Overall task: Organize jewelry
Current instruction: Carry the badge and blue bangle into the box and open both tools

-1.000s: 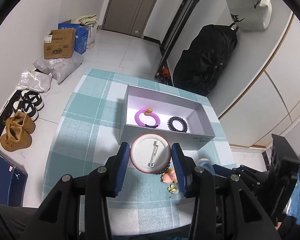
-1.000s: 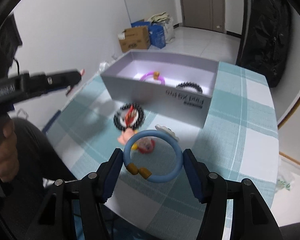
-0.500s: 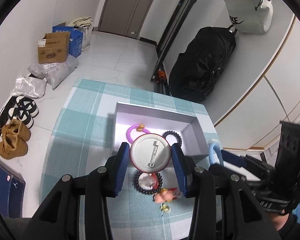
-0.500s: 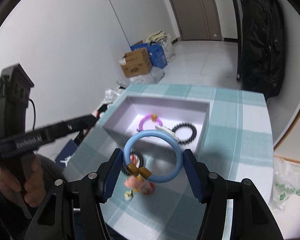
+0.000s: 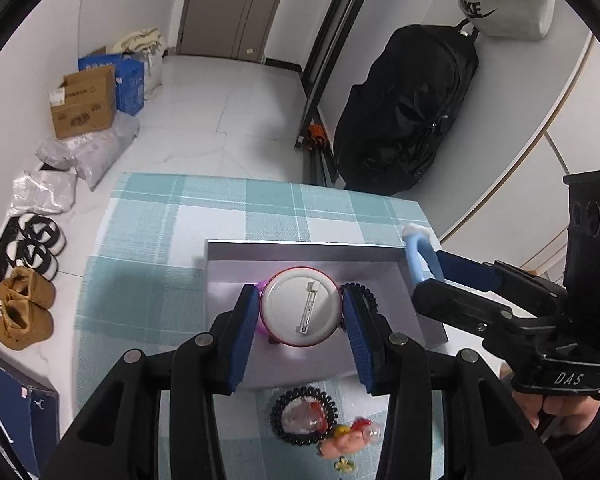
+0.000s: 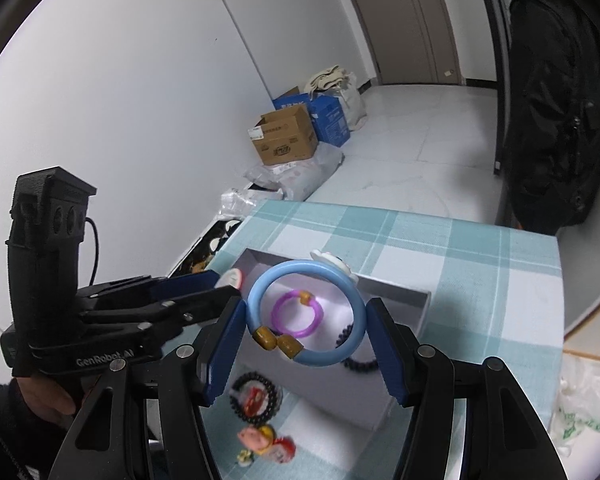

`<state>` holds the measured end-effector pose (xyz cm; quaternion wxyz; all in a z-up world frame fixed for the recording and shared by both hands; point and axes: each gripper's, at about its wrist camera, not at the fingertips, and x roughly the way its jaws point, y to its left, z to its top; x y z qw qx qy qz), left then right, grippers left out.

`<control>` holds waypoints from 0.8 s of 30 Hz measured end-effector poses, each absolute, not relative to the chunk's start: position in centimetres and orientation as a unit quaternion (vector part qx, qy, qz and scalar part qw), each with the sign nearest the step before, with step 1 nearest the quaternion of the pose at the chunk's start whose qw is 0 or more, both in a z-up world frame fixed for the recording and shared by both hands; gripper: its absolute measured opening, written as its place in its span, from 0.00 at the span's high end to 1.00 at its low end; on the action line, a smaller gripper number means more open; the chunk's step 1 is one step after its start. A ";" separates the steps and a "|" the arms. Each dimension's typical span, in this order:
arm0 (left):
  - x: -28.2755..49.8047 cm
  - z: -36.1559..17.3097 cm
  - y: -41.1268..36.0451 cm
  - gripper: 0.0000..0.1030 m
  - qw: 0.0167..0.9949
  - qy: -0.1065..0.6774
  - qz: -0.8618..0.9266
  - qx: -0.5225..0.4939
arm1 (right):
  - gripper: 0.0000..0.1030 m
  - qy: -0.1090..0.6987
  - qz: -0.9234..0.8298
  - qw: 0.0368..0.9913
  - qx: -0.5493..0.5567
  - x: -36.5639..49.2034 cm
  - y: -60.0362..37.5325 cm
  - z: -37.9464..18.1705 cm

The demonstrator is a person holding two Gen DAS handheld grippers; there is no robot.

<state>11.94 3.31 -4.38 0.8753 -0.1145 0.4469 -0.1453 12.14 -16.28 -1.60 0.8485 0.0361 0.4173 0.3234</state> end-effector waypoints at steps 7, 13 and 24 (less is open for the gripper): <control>13.3 -5.5 2.7 0.64 0.863 0.463 -0.160 -0.119 | 0.41 0.435 0.329 0.836 0.051 13.6 -16.2 -3.3; 14.2 -6.4 2.5 0.64 0.854 0.479 -0.166 -0.120 | 0.41 0.448 0.329 0.830 0.051 14.4 -16.4 -4.5; 15.3 -6.8 2.8 0.63 0.848 0.483 -0.172 -0.135 | 0.40 0.456 0.330 0.826 0.036 14.8 -16.0 -5.2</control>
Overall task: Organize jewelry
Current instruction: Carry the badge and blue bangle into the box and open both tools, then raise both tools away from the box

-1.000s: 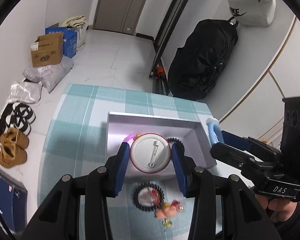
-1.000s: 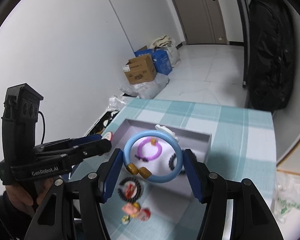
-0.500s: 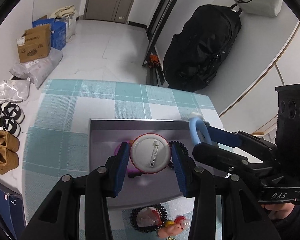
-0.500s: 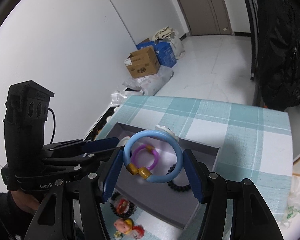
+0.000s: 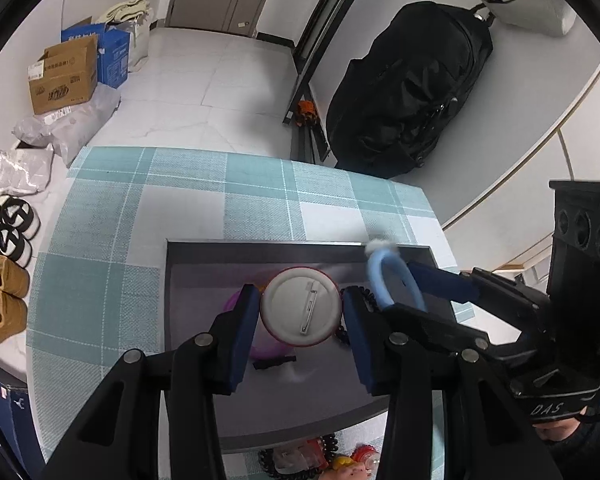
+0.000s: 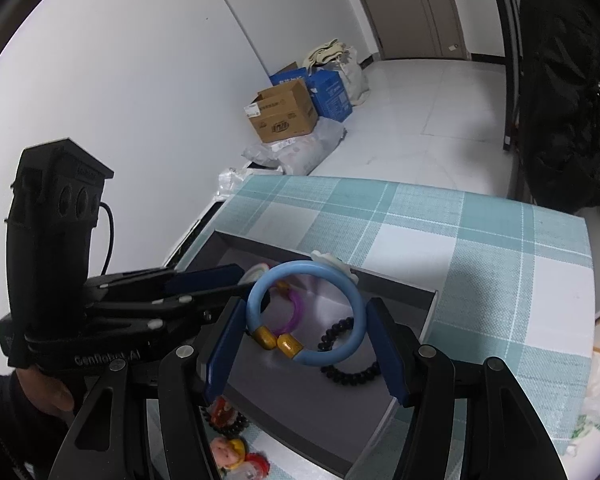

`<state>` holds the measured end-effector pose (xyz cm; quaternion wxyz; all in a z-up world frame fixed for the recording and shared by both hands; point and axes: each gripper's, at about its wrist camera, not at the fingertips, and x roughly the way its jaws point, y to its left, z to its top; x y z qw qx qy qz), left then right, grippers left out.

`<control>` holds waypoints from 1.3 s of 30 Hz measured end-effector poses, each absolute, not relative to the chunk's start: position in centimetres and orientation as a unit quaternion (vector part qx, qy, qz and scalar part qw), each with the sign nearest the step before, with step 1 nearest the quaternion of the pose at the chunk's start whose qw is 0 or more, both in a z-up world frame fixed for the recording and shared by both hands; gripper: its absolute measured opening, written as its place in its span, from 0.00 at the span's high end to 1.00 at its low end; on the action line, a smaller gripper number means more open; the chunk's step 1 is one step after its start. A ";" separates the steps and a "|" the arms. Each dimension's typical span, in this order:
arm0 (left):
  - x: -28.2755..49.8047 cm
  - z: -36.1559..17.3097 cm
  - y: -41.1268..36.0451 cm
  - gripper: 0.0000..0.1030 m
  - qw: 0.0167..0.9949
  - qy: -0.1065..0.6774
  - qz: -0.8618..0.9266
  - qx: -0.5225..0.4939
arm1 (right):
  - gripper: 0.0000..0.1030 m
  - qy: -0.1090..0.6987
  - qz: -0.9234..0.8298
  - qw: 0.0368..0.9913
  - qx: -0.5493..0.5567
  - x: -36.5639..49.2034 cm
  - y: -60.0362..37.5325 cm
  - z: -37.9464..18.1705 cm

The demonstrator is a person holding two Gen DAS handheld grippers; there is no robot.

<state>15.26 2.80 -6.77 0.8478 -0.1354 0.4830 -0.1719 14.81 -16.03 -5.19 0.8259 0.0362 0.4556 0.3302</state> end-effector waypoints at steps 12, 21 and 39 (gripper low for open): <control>14.4 -6.1 3.7 0.48 0.848 0.469 -0.182 -0.167 | 0.28 0.415 0.322 0.851 0.030 12.8 -17.0 -3.6; 11.9 -5.0 5.1 0.48 0.870 0.429 -0.165 -0.175 | 0.19 0.380 0.300 0.874 0.045 10.8 -18.8 -2.2; 6.7 -4.6 4.7 0.46 0.878 0.428 -0.141 -0.160 | 0.10 0.356 0.294 0.886 0.039 6.6 -19.6 -1.8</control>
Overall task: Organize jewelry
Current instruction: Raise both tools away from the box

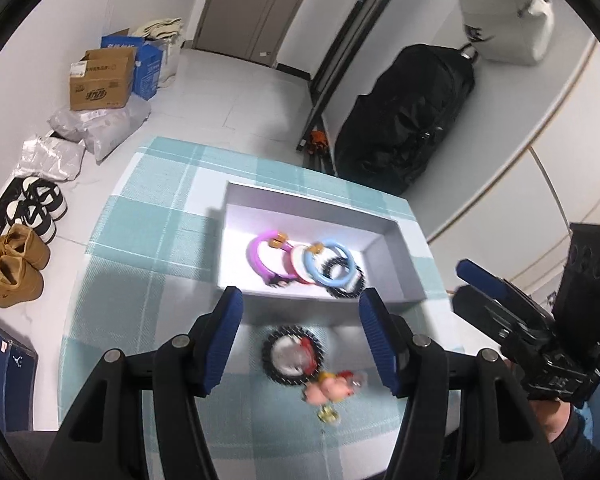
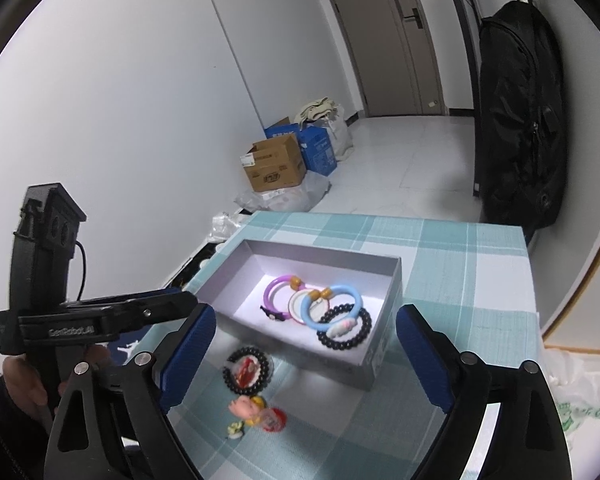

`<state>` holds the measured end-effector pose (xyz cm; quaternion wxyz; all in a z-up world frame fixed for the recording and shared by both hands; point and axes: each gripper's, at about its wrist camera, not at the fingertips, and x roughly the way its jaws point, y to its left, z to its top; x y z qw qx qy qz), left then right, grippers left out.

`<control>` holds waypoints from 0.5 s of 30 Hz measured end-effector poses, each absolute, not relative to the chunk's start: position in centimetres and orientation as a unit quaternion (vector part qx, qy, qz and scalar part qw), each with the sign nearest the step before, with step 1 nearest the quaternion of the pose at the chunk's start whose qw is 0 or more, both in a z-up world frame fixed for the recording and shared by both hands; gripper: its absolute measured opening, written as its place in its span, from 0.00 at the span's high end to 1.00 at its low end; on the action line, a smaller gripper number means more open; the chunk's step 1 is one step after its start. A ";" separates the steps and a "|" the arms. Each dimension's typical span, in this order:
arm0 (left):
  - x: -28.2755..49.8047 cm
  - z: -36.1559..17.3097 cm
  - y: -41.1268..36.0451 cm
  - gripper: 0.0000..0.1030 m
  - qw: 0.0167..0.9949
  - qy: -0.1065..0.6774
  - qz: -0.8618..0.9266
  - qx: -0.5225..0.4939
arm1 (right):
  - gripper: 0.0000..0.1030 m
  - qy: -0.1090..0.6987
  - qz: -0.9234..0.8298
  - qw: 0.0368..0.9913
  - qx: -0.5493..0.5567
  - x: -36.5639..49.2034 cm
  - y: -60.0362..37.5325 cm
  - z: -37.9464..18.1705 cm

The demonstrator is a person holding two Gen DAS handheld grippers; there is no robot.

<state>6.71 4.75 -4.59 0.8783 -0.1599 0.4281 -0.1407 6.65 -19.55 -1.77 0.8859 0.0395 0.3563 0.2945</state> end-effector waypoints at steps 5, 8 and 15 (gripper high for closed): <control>4.9 -4.6 3.6 0.36 0.882 0.427 -0.139 -0.146 | 0.08 0.360 0.286 0.887 0.049 5.6 -20.2 -1.8; 3.9 -5.1 2.7 0.36 0.879 0.436 -0.137 -0.137 | 0.06 0.356 0.283 0.889 0.048 4.9 -20.4 -1.6; 2.5 -6.4 0.9 0.35 0.863 0.466 -0.147 -0.127 | 0.05 0.360 0.268 0.892 0.058 3.8 -21.6 -1.8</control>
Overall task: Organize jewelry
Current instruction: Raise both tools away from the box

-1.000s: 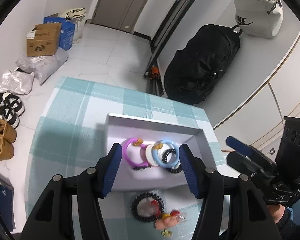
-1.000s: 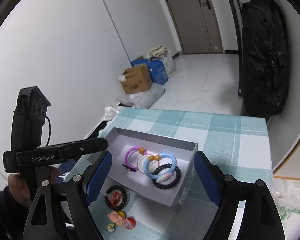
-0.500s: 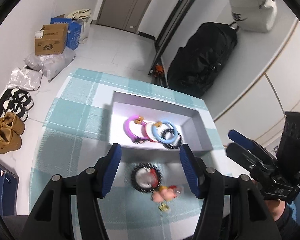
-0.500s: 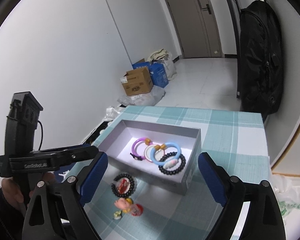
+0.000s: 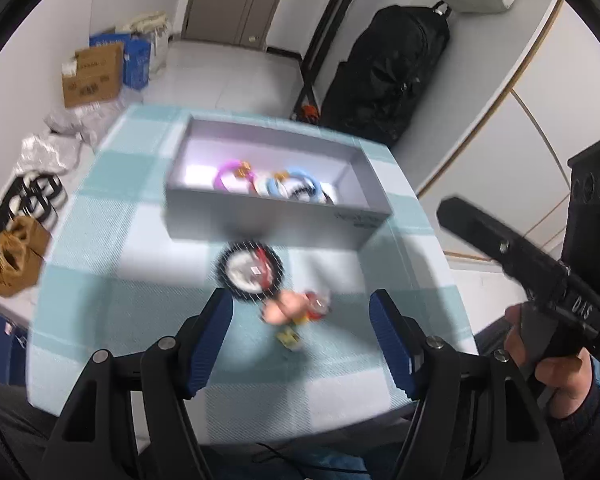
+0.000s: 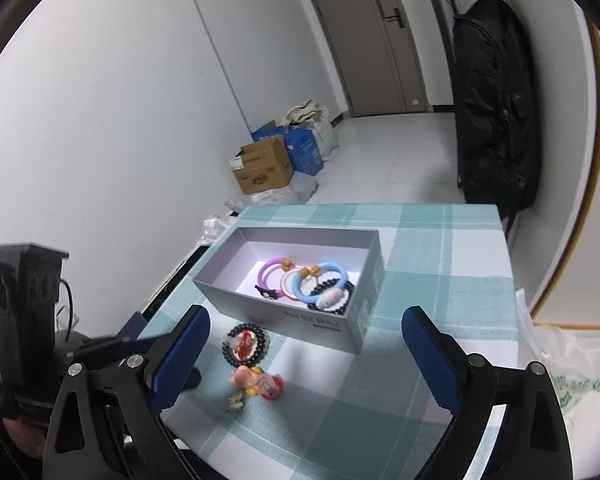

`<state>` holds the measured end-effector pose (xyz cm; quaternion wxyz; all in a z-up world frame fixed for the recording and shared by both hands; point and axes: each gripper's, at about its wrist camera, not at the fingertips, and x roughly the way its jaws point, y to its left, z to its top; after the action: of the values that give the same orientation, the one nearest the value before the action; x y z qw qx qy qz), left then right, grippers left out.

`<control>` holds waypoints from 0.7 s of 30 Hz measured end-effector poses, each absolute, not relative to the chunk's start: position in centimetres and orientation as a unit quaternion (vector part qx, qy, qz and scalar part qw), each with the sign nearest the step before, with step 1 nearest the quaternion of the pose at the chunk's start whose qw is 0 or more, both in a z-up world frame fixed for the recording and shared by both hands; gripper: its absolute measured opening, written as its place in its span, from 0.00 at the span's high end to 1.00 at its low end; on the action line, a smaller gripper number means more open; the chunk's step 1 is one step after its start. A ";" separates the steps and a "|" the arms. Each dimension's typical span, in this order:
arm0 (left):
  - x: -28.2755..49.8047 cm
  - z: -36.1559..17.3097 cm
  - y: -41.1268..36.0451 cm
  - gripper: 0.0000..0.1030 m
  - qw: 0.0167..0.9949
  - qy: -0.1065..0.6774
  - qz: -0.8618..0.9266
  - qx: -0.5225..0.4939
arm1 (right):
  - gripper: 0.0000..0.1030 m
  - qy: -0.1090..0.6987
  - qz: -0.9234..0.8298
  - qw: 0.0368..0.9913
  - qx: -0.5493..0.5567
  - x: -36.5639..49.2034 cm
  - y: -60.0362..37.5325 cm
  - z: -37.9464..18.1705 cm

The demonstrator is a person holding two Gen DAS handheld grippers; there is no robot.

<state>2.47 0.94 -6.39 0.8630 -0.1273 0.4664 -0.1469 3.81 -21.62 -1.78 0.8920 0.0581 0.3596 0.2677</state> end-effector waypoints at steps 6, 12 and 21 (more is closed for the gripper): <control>2.7 -9.0 -0.3 0.35 0.839 0.515 -0.144 -0.099 | 0.04 0.365 0.258 0.892 0.066 3.4 -22.2 -1.8; 2.7 -9.8 -1.0 0.35 0.836 0.531 -0.125 -0.060 | 0.01 0.370 0.247 0.893 0.063 2.9 -22.5 -1.9; 3.0 -10.2 -1.4 0.35 0.845 0.524 -0.106 -0.020 | 0.01 0.380 0.233 0.892 0.068 2.5 -23.2 -2.3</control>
<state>3.02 -1.40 -10.17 0.8446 -0.0199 0.5244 -0.1064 2.52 -23.19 -2.31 0.8924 0.0681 0.3804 0.2330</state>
